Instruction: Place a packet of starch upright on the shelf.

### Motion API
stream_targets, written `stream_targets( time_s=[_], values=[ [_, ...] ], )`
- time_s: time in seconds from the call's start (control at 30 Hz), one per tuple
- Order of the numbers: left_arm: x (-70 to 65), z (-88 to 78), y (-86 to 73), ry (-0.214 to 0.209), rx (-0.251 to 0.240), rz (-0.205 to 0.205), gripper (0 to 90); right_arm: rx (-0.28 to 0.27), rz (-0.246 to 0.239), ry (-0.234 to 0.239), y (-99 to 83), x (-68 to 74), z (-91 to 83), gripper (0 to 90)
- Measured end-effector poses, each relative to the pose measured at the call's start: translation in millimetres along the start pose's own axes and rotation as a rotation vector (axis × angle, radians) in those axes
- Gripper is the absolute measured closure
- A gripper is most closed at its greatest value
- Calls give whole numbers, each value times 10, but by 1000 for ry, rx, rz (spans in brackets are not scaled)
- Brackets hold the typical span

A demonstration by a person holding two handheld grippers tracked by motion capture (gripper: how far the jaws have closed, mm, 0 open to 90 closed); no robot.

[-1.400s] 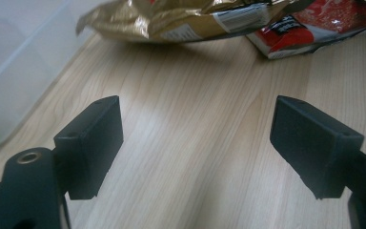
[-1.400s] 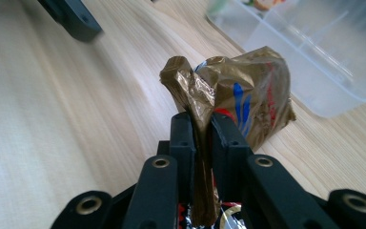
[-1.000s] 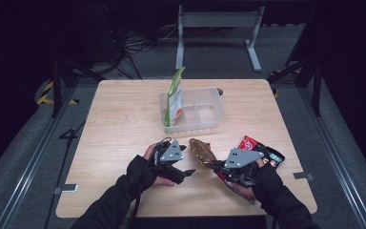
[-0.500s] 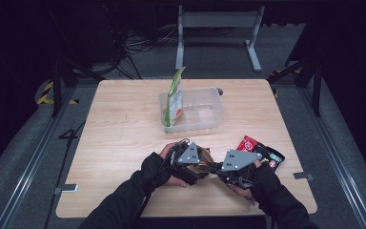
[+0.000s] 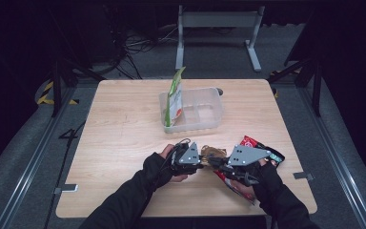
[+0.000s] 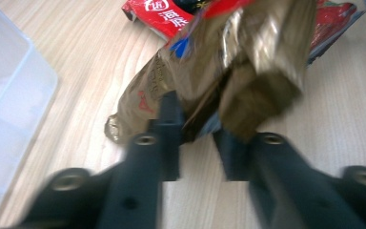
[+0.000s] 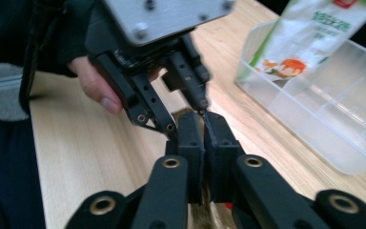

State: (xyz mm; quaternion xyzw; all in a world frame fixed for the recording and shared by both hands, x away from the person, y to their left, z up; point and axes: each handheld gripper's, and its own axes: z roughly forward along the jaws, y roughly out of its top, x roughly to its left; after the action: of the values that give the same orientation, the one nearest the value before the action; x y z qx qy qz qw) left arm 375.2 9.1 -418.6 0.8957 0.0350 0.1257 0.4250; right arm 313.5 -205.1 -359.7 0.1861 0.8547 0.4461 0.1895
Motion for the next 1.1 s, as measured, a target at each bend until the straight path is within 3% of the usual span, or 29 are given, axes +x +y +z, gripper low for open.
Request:
stream_targets(
  time_s=[0.17, 0.2, 0.27, 0.33, 0.43, 0.5, 0.63, 0.77, 1.1],
  values=[
    [-5, -22, 10, 10, -3, 8, 891, -6, 8, -13, -8, -17, -14, 845],
    [0, -28, 8, 10, 0, 6, 892, -14, 16, -30, -12, -26, -28, 763],
    [14, -55, -2, 1, -9, -8, 896, -17, 24, -39, -16, -36, -37, 746],
    [33, -93, -14, -1, -19, -32, 896, -30, 46, -75, -30, -67, -87, 591],
    [69, -174, -23, -4, -44, -73, 898, -37, 56, -99, -63, -113, -176, 533],
    [117, -249, -34, -7, -68, -132, 898, -35, 70, -128, -100, -149, -256, 516],
    [226, -395, -58, 24, -108, -224, 898, -52, 116, -158, -194, -250, -410, 456],
    [307, -511, -90, 49, -149, -295, 899, -34, 151, -201, -311, -358, -516, 427],
    [393, -696, -140, 93, -217, -354, 900, 45, 204, -247, -694, -485, -610, 394]
  ],
)
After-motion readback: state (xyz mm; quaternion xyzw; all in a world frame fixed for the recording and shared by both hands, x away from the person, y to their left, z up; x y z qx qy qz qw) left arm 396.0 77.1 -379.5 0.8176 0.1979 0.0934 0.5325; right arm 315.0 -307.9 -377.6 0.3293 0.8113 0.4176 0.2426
